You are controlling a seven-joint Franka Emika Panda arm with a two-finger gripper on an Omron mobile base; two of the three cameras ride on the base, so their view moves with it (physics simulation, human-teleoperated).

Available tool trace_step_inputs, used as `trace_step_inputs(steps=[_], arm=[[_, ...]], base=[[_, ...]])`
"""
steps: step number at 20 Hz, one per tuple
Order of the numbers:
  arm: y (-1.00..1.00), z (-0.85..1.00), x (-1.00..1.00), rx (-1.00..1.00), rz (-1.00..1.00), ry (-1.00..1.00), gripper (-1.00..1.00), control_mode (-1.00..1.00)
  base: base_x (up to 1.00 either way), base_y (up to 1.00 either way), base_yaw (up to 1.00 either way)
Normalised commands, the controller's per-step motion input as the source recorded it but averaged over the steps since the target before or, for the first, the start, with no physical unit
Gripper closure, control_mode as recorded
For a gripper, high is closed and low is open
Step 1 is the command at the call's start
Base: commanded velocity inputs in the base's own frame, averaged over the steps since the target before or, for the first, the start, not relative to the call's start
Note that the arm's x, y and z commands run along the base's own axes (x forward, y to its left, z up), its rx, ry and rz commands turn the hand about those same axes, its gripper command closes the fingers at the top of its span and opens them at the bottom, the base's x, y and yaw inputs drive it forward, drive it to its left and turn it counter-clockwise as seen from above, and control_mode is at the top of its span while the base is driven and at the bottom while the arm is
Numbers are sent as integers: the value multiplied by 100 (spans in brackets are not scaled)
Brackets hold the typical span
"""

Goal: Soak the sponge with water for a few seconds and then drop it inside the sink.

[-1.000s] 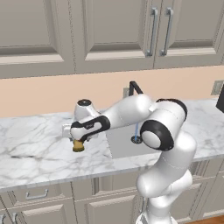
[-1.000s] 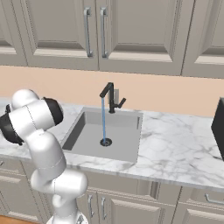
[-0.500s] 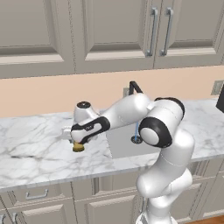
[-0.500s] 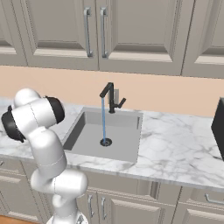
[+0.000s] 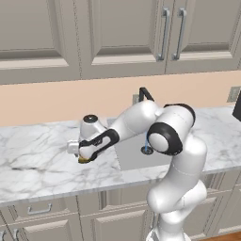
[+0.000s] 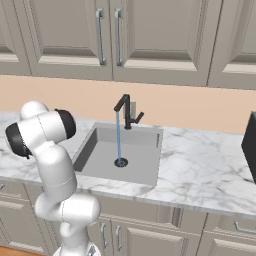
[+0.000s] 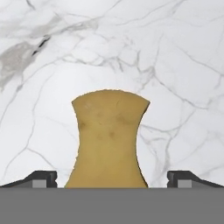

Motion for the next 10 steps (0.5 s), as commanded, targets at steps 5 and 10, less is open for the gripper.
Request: trace_step_inputs(steps=[5, 10], arm=[[0, -17, 2, 0, 0, -3, -100, -100], [0, -13, 1, 0, 0, 0, -100, -100]], base=[[0, 0, 0], [0, 0, 0]])
